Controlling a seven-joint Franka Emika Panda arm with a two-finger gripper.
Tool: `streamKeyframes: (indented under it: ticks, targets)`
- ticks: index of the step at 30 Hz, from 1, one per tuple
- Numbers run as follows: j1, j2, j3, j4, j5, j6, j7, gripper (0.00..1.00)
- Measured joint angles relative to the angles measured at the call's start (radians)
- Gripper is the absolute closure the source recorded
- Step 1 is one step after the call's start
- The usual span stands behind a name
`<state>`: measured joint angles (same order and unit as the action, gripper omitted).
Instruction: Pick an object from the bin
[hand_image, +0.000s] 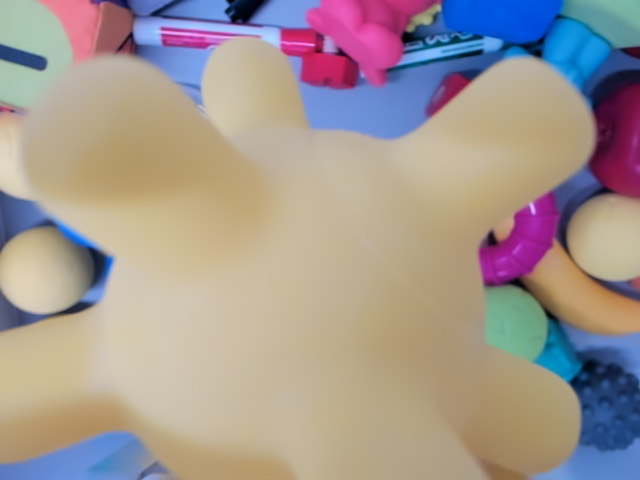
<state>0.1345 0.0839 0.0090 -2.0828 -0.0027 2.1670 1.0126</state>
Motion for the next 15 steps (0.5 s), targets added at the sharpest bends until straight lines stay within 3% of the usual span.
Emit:
streamKeyframes:
  ticks: [15]
  targets:
    - [0.0,-0.018,0.0,0.024,0.0,-0.043,0.0,1.0]
